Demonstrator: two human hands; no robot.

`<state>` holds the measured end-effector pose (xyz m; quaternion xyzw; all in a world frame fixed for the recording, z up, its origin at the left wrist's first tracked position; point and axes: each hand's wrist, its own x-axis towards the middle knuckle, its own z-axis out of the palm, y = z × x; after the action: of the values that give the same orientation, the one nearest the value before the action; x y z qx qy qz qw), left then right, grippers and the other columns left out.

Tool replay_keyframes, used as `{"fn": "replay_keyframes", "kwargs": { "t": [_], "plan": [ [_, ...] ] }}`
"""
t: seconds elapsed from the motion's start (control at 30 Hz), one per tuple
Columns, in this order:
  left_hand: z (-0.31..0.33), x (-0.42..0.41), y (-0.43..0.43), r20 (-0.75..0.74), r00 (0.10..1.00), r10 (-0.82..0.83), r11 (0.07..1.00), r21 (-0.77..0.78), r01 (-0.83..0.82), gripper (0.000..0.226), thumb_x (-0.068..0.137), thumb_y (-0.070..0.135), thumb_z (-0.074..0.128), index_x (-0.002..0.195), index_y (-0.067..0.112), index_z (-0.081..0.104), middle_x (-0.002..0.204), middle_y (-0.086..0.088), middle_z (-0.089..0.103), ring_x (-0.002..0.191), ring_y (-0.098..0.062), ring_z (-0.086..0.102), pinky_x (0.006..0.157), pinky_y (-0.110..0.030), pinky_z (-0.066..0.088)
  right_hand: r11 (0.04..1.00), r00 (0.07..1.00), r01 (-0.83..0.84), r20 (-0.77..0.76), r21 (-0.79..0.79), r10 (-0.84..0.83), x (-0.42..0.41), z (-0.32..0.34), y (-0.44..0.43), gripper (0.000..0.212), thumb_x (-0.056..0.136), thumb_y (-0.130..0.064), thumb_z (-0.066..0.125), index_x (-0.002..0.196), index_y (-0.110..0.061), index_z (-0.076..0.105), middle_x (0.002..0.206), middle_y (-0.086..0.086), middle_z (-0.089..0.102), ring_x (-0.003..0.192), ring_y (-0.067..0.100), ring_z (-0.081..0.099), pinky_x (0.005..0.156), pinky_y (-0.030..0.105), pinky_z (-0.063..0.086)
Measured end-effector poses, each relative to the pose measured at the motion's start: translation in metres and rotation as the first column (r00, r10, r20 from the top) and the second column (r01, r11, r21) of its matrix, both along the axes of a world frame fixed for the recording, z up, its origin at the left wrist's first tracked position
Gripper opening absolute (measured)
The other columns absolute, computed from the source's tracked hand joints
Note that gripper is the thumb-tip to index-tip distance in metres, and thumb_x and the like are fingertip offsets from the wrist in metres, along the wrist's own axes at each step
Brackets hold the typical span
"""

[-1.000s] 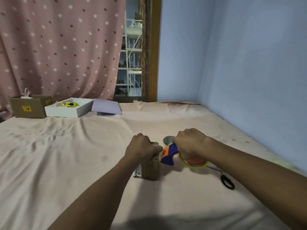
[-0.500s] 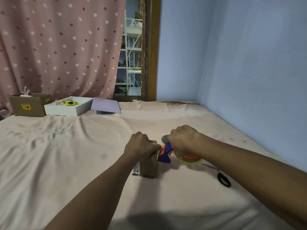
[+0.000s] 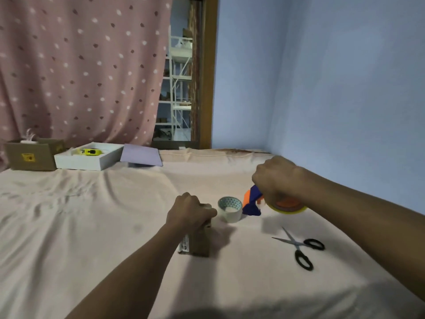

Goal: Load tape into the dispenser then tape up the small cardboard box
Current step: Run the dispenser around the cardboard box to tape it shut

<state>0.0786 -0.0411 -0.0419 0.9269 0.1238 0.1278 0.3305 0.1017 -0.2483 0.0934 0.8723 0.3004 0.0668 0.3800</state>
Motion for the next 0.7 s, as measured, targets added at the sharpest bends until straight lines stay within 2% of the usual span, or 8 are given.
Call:
{"fn": "replay_keyframes", "kwargs": {
  "t": [0.17, 0.27, 0.33, 0.4, 0.47, 0.53, 0.6, 0.7],
  "plan": [
    [0.000, -0.004, -0.002, 0.002, 1.000, 0.012, 1.000, -0.023, -0.012, 0.044, 0.059, 0.044, 0.058, 0.059, 0.003, 0.045, 0.082, -0.022, 0.051, 0.108, -0.035, 0.059, 0.061, -0.036, 0.045, 0.995, 0.992, 0.083, -0.105, 0.059, -0.076, 0.005, -0.008, 0.001, 0.018, 0.082, -0.037, 0.060, 0.095, -0.024, 0.059, 0.079, -0.002, 0.053, 0.075, 0.022, 0.056, 0.061, 0.031, 0.041],
    [0.001, -0.004, 0.002, -0.052, 0.998, -0.041, 0.999, -0.006, 0.040, 0.052, 0.074, 0.061, 0.053, 0.056, 0.012, 0.046, 0.085, -0.019, 0.055, 0.107, -0.037, 0.055, 0.079, -0.043, 0.051, 0.948, 0.973, 0.172, -0.195, 0.269, -0.121, 0.012, -0.011, -0.008, 0.028, 0.079, -0.033, 0.058, 0.104, -0.024, 0.066, 0.087, 0.000, 0.059, 0.078, 0.022, 0.061, 0.061, 0.031, 0.046],
    [0.003, -0.002, 0.010, -0.099, 0.993, -0.062, 0.997, -0.055, 0.056, 0.057, 0.082, 0.070, 0.042, 0.065, 0.019, 0.060, 0.090, -0.013, 0.059, 0.103, -0.035, 0.058, 0.081, -0.040, 0.049, 0.850, 0.951, 0.248, -0.287, 0.465, -0.120, 0.017, -0.020, -0.013, 0.032, 0.075, -0.025, 0.057, 0.105, -0.023, 0.069, 0.084, 0.002, 0.062, 0.075, 0.022, 0.063, 0.058, 0.030, 0.048],
    [0.004, -0.002, 0.018, -0.080, 0.994, -0.076, 0.979, -0.193, 0.059, 0.050, 0.087, 0.058, 0.051, 0.073, 0.013, 0.065, 0.085, -0.013, 0.059, 0.087, -0.030, 0.056, 0.073, -0.035, 0.045, 0.691, 0.901, 0.365, -0.422, 0.624, -0.095, 0.021, -0.037, -0.012, 0.032, 0.068, -0.018, 0.057, 0.097, -0.018, 0.070, 0.077, 0.005, 0.070, 0.067, 0.024, 0.069, 0.052, 0.029, 0.053],
    [0.001, -0.006, 0.025, -0.038, 0.994, -0.101, 0.954, -0.286, 0.086, 0.038, 0.081, 0.051, 0.061, 0.069, 0.015, 0.059, 0.075, -0.009, 0.051, 0.074, -0.024, 0.048, 0.065, -0.031, 0.039, 0.523, 0.833, 0.486, -0.552, 0.700, -0.037, 0.022, -0.055, -0.005, 0.030, 0.064, -0.013, 0.059, 0.092, -0.010, 0.071, 0.075, 0.011, 0.075, 0.065, 0.029, 0.073, 0.053, 0.033, 0.057],
    [-0.004, -0.011, 0.030, 0.000, 0.996, -0.093, 0.934, -0.347, 0.087, 0.032, 0.081, 0.051, 0.067, 0.081, 0.020, 0.066, 0.084, 0.000, 0.061, 0.081, -0.020, 0.057, 0.071, -0.031, 0.045, 0.394, 0.758, 0.593, -0.652, 0.702, 0.021, 0.022, -0.075, 0.003, 0.028, 0.063, -0.010, 0.064, 0.089, -0.002, 0.070, 0.072, 0.012, 0.072, 0.060, 0.031, 0.069, 0.053, 0.034, 0.055],
    [-0.004, -0.016, 0.035, 0.026, 0.999, -0.025, 0.940, -0.341, 0.033, 0.038, 0.085, 0.052, 0.067, 0.095, 0.015, 0.074, 0.098, -0.001, 0.071, 0.094, -0.023, 0.066, 0.082, -0.036, 0.054, 0.344, 0.700, 0.659, -0.712, 0.669, 0.044, 0.019, -0.092, 0.011, 0.018, 0.062, -0.010, 0.067, 0.080, -0.006, 0.067, 0.066, 0.011, 0.064, 0.056, 0.026, 0.060, 0.053, 0.031, 0.051],
    [-0.001, -0.019, 0.048, 0.067, 0.997, 0.032, 0.981, -0.191, -0.019, 0.034, 0.088, 0.052, 0.065, 0.080, 0.019, 0.061, 0.087, -0.005, 0.062, 0.082, -0.024, 0.056, 0.083, -0.039, 0.054, 0.331, 0.672, 0.686, -0.739, 0.648, 0.052, 0.013, -0.113, 0.021, 0.017, 0.059, -0.014, 0.071, 0.076, -0.013, 0.070, 0.072, 0.007, 0.068, 0.062, 0.022, 0.065, 0.054, 0.027, 0.053]
  ]
}}
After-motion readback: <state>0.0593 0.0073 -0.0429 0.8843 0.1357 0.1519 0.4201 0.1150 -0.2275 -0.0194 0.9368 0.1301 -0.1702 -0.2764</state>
